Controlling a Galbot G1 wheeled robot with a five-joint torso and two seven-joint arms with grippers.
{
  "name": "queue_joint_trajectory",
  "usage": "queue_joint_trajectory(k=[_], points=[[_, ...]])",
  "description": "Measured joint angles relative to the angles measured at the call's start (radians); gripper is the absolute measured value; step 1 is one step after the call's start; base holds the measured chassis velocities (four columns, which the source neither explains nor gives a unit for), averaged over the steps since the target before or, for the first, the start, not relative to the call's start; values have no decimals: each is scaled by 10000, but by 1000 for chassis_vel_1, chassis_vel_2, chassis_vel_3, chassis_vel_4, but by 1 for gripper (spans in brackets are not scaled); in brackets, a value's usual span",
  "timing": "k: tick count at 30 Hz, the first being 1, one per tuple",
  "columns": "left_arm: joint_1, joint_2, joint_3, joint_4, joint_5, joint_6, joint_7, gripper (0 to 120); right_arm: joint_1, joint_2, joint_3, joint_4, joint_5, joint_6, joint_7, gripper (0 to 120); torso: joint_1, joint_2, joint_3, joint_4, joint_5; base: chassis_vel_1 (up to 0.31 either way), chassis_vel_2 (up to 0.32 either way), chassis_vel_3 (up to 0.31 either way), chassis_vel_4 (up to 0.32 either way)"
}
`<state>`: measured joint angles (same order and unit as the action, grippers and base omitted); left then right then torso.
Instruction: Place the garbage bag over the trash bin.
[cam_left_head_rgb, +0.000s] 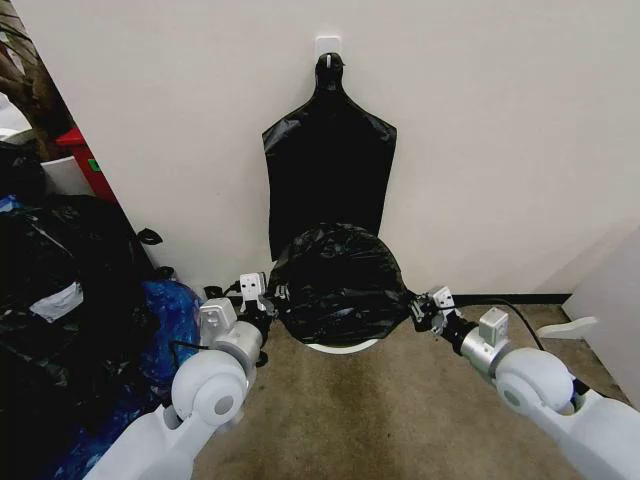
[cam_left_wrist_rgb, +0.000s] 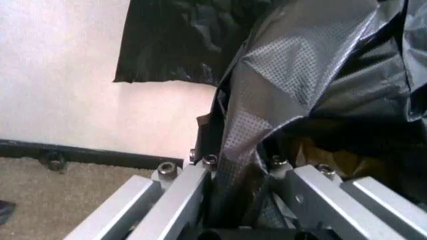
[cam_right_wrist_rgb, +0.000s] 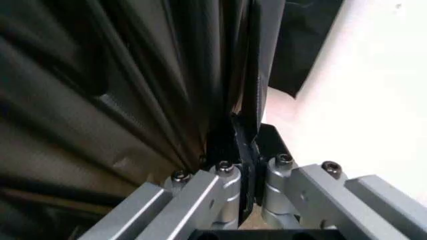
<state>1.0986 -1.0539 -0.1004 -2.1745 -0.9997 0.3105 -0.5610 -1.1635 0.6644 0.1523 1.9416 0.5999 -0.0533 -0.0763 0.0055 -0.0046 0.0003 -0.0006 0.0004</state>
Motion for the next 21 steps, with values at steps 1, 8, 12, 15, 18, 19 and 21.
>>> queue_joint_trajectory(k=[1, 8, 12, 15, 18, 19, 21], points=[[-7, -30, 3, 41, -39, -24, -8, 3, -66, 25, 6, 101, -13, 0, 253, 3, 0, 0, 0, 0, 0, 0, 0, 0, 0], [182, -274, -46, 239, -767, -171, -437, 3, -280, -34, 109, 593, -130, 192, 792, 27, 0, 0, 0, 2, -4, 0, 0, 0, 0], [264, -366, -85, 418, -1064, -322, -806, 3, -401, -58, 148, 686, -522, 522, 833, 41, 0, 0, 0, 3, -3, 0, 0, 0, 0], [261, -371, -100, 597, -1143, -474, -888, 3, -801, -49, 395, 888, -701, 715, 1177, 53, 0, 0, 0, 2, -2, 0, 0, 0, 0], [230, -371, -106, 713, -1205, -569, -912, 3, -1205, 6, 566, 1224, -697, 734, 1679, 61, 0, 0, 0, -3, -3, 0, 0, 0, 0], [213, -375, -108, 747, -1267, -606, -923, 3, -1380, 44, 606, 1399, -676, 714, 1895, 65, 0, 0, 0, -2, -3, 0, 0, 0, 0], [171, -384, -118, 770, -1486, -638, -965, 3, -1632, 137, 658, 1580, -650, 691, 2163, 74, 0, 0, 0, -1, -4, 0, 0, 0, 0]])
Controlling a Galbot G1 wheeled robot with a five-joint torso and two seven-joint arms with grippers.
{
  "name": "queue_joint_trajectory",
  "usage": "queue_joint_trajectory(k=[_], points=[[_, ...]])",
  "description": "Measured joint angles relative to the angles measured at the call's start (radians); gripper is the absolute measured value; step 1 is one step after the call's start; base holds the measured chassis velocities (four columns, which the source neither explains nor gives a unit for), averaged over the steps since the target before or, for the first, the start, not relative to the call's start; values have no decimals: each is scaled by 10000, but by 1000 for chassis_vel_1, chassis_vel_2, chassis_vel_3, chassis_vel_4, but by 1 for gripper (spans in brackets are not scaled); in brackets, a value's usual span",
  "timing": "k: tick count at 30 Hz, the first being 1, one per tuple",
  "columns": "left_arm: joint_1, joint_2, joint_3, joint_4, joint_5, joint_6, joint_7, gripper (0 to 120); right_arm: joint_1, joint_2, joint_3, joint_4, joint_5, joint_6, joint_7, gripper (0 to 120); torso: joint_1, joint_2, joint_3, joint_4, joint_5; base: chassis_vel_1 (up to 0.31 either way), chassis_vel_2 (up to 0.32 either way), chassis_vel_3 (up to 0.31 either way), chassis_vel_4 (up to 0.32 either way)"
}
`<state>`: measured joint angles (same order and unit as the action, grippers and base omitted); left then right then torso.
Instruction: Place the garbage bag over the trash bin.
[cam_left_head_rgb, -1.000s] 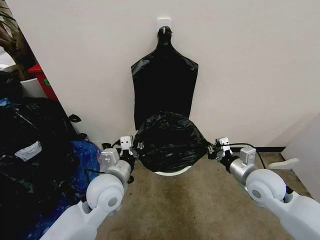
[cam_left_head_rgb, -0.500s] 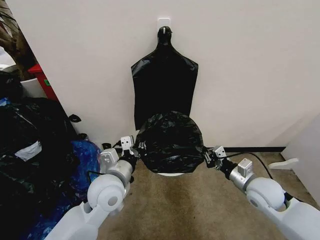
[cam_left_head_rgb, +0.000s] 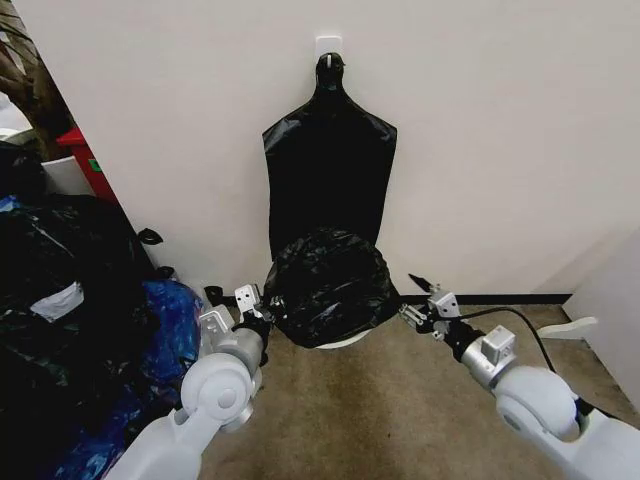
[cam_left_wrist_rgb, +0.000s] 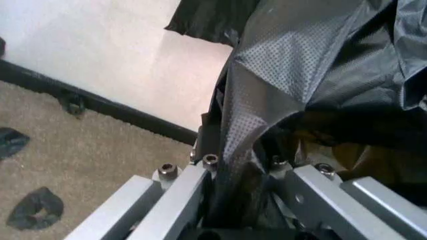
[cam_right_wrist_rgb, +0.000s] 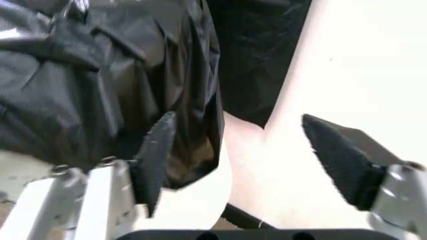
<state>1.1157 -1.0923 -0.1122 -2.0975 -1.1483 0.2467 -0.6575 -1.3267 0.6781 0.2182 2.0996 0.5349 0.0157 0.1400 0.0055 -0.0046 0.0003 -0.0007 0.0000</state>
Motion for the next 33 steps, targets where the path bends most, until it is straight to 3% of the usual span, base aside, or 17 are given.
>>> queue_joint_trajectory(k=[1, 3, 6, 9, 11, 13, 14, 17, 21, 23, 25, 33], points=[[-58, 13, -12, 0, -115, -29, -44, 3, -257, 160, 285, 18, -55, 59, 196, 85, 0, 0, 1, 2, 3, 0, 0, 0, 0], [-74, 47, -16, 11, -8, -125, -39, 3, -490, 234, 692, 204, -27, -28, 513, 94, 0, 0, 1, 1, 3, 0, 0, 0, 0], [-74, 72, -15, 42, 168, -226, -1, 3, -660, 260, 947, 562, 33, -396, 1167, 98, 0, 0, 0, 1, 1, 0, 0, 0, 0], [-61, 115, 52, 118, 546, -429, 116, 3, -827, 282, 998, 1515, 551, -1239, 2709, 100, 0, 0, 0, 0, 2, 0, 0, 0, 0], [-55, 123, 180, 196, 1005, -647, 242, 3, -711, 350, 683, 2875, 2051, -2272, 4738, 100, 1, 0, 0, 0, -4, 0, 0, 0, 0], [-61, 121, 236, 226, 1276, -829, 304, 3, -429, 428, 277, 3658, 3638, -2502, 5931, 100, 1, 0, 0, 1, -2, 0, 0, 0, 0], [-61, 121, 236, 226, 1276, -829, 304, 3, -429, 428, 277, 3658, 3638, -2502, 5931, 100, 1, 0, 0, 1, -2, 0, 0, 0, 0], [-58, 107, 313, 375, 1766, -1300, 628, 3, -132, 660, -325, 4073, 5472, -2479, 6565, 100, 1, 0, 0, 3, 0, 0, 0, 0, 0], [-14, 172, 406, 750, 2313, -1942, 1129, 3, 135, 1395, -738, 4115, 7250, -2248, 6618, 100, 1, 0, 1, 2, 1, 0, 0, 0, 0], [-8, 180, 415, 777, 2357, -2003, 1168, 3, 167, 1473, -756, 4115, 7460, -2205, 6672, 100, 1, 0, 1, 2, 0, 0, 0, 0, 0], [32, 152, 495, 943, 2759, -2341, 1372, 3, 316, 2046, -762, 4104, 8798, -1927, 7076, 100, 1, 0, 1, 3, 2, 0, 0, 0, 0], [68, 43, 578, 1188, 3449, -2690, 1743, 3, 581, 2788, -506, 4058, 10100, -1532, 7284, 100, 1, 0, 1, 1, 1, 0, 0, 0, 0]])
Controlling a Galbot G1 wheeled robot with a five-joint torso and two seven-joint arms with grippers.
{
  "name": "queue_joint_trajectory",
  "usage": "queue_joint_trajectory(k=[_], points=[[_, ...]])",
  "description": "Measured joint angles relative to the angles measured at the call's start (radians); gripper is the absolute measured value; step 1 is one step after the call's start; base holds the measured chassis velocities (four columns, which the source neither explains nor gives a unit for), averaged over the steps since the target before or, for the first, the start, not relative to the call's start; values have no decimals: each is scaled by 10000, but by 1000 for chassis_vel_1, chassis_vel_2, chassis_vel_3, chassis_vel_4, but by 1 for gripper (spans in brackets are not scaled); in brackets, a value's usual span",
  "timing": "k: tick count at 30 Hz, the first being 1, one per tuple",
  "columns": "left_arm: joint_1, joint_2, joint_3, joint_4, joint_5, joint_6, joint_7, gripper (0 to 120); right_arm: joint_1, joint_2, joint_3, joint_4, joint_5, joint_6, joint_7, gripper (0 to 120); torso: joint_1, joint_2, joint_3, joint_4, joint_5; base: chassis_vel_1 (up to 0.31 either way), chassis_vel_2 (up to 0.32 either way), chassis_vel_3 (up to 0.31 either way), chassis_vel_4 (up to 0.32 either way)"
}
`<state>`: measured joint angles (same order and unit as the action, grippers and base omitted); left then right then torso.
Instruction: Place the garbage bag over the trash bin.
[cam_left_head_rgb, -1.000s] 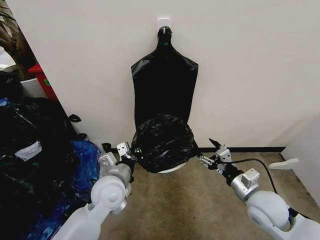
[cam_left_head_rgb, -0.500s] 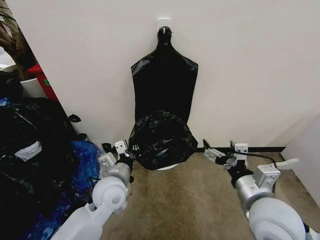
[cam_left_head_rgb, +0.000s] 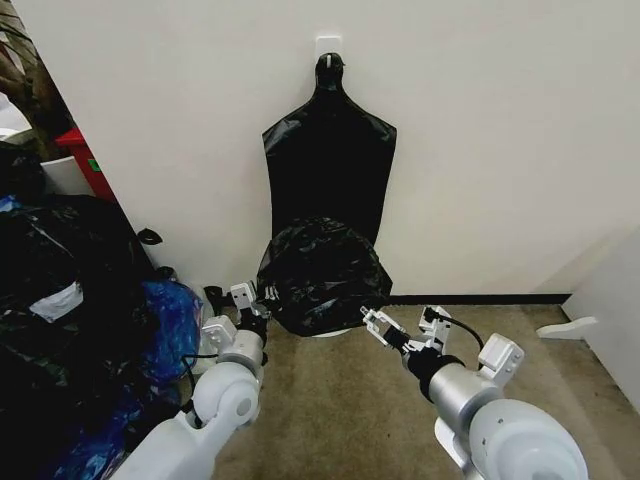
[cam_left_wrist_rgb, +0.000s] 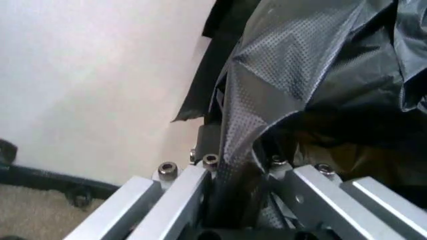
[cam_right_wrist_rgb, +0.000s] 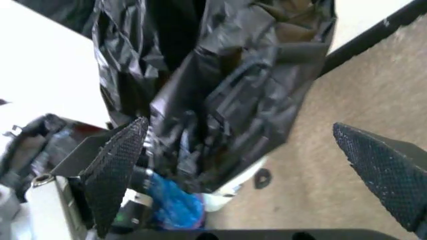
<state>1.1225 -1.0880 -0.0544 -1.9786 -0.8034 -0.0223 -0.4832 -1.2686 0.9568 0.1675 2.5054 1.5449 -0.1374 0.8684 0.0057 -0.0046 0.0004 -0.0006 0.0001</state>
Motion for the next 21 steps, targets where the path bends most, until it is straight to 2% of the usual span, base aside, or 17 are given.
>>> queue_joint_trajectory(k=[6, 12, 17, 19, 20, 21], points=[[73, 59, 8, 0, 440, -200, 328, 3, 482, 191, 130, -20, 381, 128, 218, 100, 0, 0, 0, 0, 0, 0, 0, 0, 0], [166, 138, -18, -67, 762, -311, 476, 3, 804, 301, -105, -276, 88, 99, 265, 98, 0, 0, 0, 1, 1, 0, 0, 0, 0], [165, 194, -67, -174, 742, -314, 478, 3, 765, 310, -308, -327, 14, 51, 355, 77, 0, 0, 0, 0, 1, 0, 0, 0, 0], [164, 196, -70, -185, 732, -314, 478, 3, 728, 310, -326, -318, 5, 36, 355, 76, 0, 0, 0, 0, 1, 0, 0, 0, 0], [161, 197, -73, -219, 709, -314, 477, 3, 651, 316, -372, -302, -31, 18, 355, 69, 0, 0, 0, 0, 0, 0, 0, 0, 0], [158, 197, -73, -234, 698, -314, 477, 3, 629, 322, -392, -302, -52, 16, 355, 68, -1, 0, 0, 0, 0, 0, 0, 0, 0]])
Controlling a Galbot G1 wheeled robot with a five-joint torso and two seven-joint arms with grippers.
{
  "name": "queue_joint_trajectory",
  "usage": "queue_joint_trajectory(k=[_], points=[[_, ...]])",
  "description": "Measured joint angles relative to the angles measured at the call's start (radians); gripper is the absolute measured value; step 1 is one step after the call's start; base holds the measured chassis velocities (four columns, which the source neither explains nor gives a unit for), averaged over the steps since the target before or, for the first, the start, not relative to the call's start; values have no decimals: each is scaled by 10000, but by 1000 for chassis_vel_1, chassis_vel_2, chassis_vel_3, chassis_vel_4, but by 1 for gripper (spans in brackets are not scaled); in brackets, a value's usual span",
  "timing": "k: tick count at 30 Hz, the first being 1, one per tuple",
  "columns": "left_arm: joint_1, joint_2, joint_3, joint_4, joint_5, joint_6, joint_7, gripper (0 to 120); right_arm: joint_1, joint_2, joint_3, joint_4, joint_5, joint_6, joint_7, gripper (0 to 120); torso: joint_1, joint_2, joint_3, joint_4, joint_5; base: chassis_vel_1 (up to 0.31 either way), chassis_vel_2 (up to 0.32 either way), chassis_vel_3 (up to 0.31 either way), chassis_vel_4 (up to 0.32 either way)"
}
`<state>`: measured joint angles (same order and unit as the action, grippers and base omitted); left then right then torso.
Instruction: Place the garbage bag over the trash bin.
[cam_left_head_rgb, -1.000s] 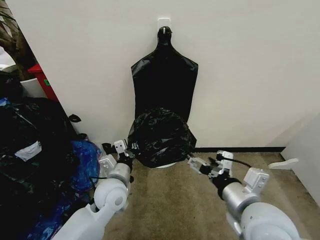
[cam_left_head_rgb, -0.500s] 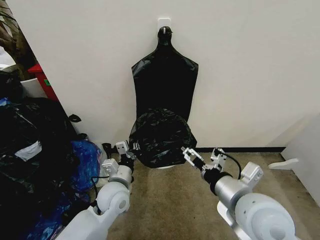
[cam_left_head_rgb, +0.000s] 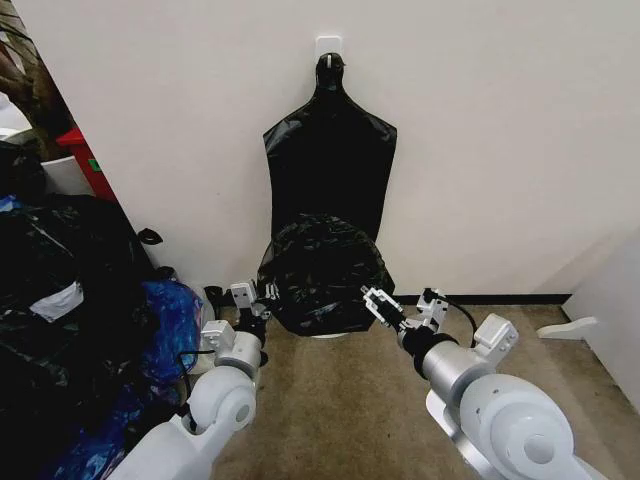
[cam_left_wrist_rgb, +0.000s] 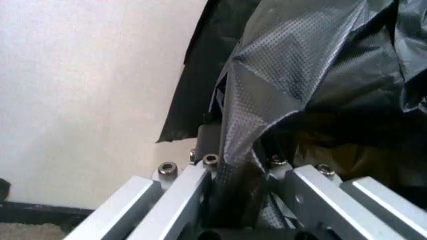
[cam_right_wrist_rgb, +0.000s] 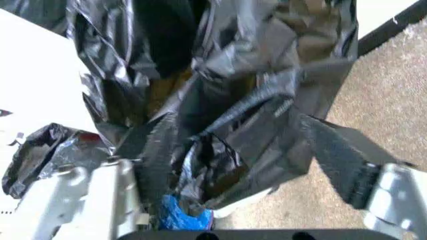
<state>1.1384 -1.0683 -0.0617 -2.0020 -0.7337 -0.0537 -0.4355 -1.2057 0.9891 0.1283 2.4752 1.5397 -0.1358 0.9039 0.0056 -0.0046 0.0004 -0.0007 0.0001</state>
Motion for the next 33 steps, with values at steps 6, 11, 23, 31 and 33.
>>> queue_joint_trajectory(k=[6, 11, 23, 31, 33], points=[[-6, 7, 21, -115, -83, 9, -6, 3, -38, 19, -13, -32, -85, 6, -12, 46, 0, 0, 0, 0, 0, 0, 0, 0, 0], [-6, 17, 68, -213, -202, 43, -9, 3, -144, 26, 26, -64, -204, 23, -23, 24, 0, 0, 0, 1, 0, 0, 0, 0, 0], [-75, -35, -32, -266, -242, 47, -46, 3, -443, -83, -39, 58, -618, 20, 13, 0, 0, 0, 0, 1, 1, 0, 0, 0, 0], [-171, -229, -264, -298, -890, 197, -462, 3, -1015, -348, -596, 234, -1887, -249, -37, 0, 0, 0, 0, 1, 0, 0, 0, 0, 0], [-185, -241, -271, -355, -1116, 274, -612, 3, -1177, -246, -802, 227, -2256, -340, -77, 0, 0, 0, 0, 0, 0, 0, 0, 0, 0]])
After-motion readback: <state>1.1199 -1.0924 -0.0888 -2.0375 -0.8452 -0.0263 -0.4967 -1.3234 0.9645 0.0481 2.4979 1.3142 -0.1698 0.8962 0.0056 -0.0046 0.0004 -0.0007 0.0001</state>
